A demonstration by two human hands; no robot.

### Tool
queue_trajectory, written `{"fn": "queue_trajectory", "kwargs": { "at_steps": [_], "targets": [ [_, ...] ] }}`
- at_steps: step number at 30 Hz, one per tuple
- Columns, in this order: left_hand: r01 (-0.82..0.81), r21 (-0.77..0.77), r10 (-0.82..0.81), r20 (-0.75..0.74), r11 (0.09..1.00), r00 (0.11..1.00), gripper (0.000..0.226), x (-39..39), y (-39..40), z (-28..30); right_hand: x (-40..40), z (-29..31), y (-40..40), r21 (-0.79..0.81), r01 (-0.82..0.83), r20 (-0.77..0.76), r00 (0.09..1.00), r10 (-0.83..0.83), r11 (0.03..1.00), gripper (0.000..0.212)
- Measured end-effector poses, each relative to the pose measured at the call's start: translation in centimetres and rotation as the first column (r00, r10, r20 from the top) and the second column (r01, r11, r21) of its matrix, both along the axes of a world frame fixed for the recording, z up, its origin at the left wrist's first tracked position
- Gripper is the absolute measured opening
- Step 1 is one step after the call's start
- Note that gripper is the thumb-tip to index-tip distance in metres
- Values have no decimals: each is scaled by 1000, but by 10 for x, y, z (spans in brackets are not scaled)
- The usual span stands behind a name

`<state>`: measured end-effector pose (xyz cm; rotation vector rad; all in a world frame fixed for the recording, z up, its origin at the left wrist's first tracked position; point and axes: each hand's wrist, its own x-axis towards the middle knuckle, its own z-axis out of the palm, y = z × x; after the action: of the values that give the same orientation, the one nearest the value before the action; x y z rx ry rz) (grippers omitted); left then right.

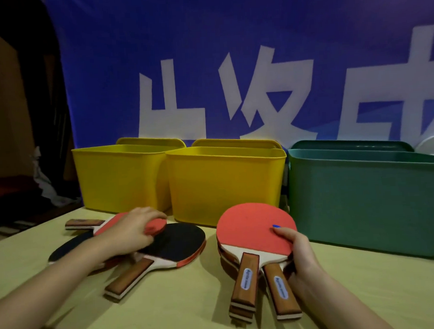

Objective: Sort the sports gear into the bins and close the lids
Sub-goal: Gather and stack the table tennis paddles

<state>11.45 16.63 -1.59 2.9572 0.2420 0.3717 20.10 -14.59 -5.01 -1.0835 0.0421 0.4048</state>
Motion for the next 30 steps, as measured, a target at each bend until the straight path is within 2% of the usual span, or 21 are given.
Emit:
{"fn": "queue_trajectory", "kwargs": {
  "at_steps": [3,5,8,11,13,16,18,21,23,24,25,26,28,30],
  "targets": [
    [-83,-151,72,-76,985,994,77,-2,28,-9,0,-1,1,-37,-6,21,1000,6,999,58],
    [-179,-184,163,-98,967,982,85,0,38,-18,1,-3,1,-48,-15,29,999,16,999,56],
    [-252,16,252,-111,968,961,88,0,43,-24,2,-5,-1,-45,-35,39,999,37,998,52],
    [-222,232,256,-130,947,958,80,0,36,-15,5,-6,-1,-57,-28,33,999,30,998,53],
    [-138,432,244,-201,891,949,69,0,28,-10,6,-6,0,-67,-22,25,999,24,997,54],
    [41,666,179,-259,745,949,56,-2,23,-4,7,-6,0,-81,-24,16,1000,25,996,54],
    [46,746,150,-193,665,970,56,-8,21,5,7,-6,-1,-77,-32,5,999,33,996,52],
    [-112,775,132,37,621,991,59,-19,26,35,10,-6,0,-79,-37,-10,999,37,996,53],
    [-223,708,-37,333,670,942,60,-24,37,60,11,-6,0,-81,-43,-14,999,42,996,52],
    [-257,623,-92,471,738,877,51,-28,41,74,11,-6,0,-86,-39,-14,999,38,995,51],
    [-276,496,-115,622,823,775,36,-32,40,88,11,-6,1,-87,-36,-13,999,35,996,51],
    [-282,345,-82,750,895,657,22,-37,37,103,12,-7,1,-78,-34,-18,999,32,996,51],
    [-214,-7,111,872,977,476,23,-39,21,133,11,-4,1,-49,-23,-38,999,21,999,52],
    [-106,-364,376,841,925,389,28,-31,10,152,11,-2,1,-9,-33,-46,998,32,999,56]
  ]
}}
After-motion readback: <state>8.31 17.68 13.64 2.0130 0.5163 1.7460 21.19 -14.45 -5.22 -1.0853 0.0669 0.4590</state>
